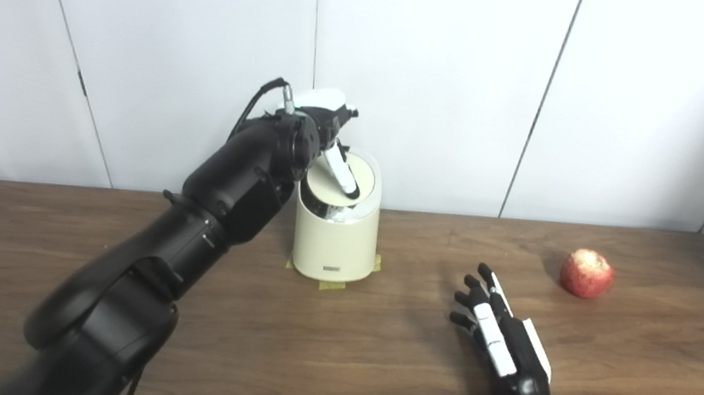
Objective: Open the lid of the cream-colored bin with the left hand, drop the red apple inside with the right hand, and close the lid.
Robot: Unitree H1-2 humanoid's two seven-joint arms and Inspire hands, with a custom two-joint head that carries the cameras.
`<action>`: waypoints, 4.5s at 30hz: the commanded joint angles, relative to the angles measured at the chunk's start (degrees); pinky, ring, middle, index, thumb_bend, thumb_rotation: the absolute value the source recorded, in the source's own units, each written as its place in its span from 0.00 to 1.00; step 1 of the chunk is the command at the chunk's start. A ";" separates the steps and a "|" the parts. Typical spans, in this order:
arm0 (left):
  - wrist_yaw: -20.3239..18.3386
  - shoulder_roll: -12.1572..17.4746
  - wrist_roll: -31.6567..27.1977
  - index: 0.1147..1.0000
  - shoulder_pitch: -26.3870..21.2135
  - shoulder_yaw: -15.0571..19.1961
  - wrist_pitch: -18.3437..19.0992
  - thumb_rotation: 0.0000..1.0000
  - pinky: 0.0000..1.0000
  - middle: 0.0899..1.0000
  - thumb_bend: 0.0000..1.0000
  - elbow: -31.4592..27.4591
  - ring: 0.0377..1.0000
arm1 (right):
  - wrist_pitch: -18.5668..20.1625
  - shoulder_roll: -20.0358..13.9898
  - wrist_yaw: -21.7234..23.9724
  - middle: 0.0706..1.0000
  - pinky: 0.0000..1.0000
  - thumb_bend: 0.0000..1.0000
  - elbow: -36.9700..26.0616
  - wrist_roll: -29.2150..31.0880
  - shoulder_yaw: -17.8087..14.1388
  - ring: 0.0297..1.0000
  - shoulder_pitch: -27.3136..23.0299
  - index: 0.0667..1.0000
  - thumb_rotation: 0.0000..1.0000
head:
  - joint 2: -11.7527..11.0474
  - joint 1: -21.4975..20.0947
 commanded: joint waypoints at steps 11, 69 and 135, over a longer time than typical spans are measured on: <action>1.12 1.65 1.12 1.00 -3.92 -1.31 -1.81 0.07 1.00 1.00 0.95 -1.10 1.00 | -1.04 -0.50 0.00 0.93 0.79 0.52 -2.48 -0.26 -0.10 0.88 -1.30 0.97 0.86 | 0.66 0.42; -0.83 1.96 2.55 0.97 -5.40 -3.86 -3.18 0.11 1.00 1.00 0.94 -0.07 1.00 | 1.04 -0.27 -0.06 0.93 0.79 0.54 -3.88 -0.02 -0.12 0.88 -1.28 0.97 0.85 | 1.77 -0.34; 22.43 3.88 -21.30 0.87 29.85 30.07 -12.27 0.29 0.77 0.87 0.46 -30.62 0.84 | 1.36 0.04 -0.70 0.92 0.78 0.54 -4.98 0.45 -0.76 0.88 -1.83 0.97 0.83 | 2.85 -0.84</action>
